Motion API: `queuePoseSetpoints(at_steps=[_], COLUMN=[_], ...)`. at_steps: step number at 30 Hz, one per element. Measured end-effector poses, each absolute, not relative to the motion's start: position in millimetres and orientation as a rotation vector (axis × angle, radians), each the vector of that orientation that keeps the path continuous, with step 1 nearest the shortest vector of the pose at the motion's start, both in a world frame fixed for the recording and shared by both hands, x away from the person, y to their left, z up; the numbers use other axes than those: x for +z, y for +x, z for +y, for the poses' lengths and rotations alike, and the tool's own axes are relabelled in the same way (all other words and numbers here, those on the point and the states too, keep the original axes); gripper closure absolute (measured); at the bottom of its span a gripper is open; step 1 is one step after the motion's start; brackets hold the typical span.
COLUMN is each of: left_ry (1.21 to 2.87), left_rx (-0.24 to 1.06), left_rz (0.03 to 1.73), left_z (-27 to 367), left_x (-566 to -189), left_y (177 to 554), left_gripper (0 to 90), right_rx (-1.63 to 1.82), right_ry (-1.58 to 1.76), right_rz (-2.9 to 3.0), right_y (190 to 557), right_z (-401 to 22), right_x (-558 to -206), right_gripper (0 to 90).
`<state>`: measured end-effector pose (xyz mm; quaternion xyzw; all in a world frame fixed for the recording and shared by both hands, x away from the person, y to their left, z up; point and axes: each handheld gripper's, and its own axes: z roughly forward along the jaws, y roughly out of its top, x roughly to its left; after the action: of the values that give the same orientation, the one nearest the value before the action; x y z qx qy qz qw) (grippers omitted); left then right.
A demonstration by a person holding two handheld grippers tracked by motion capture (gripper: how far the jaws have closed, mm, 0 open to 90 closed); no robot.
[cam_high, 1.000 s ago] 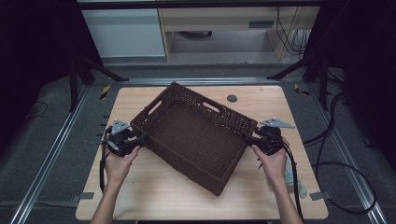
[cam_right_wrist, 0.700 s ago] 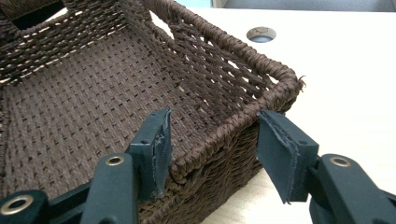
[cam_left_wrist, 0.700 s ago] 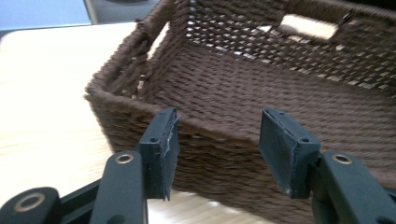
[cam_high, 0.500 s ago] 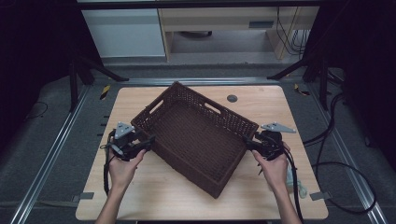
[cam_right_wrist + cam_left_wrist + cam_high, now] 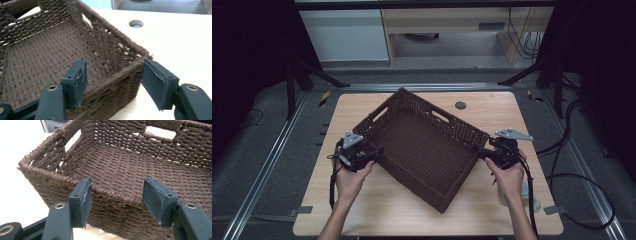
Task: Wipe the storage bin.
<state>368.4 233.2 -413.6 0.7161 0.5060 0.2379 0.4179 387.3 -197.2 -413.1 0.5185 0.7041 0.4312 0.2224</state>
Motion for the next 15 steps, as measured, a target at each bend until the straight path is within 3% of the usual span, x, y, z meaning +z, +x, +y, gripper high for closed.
queuePoseSetpoints(at_steps=[9,15], left_ry=[1.800,1.808], left_rx=[0.586,0.607], left_rz=[1.253,1.247], left_z=[243,244], left_x=[-415,-415], left_y=[378,381], left_gripper=[40.4,40.7], right_rx=[1.154,1.173], right_ry=[1.423,1.421], right_rz=[1.944,1.958], right_y=[400,405], right_z=[-200,-199], right_x=[-422,-426], right_gripper=[32.1,34.1])
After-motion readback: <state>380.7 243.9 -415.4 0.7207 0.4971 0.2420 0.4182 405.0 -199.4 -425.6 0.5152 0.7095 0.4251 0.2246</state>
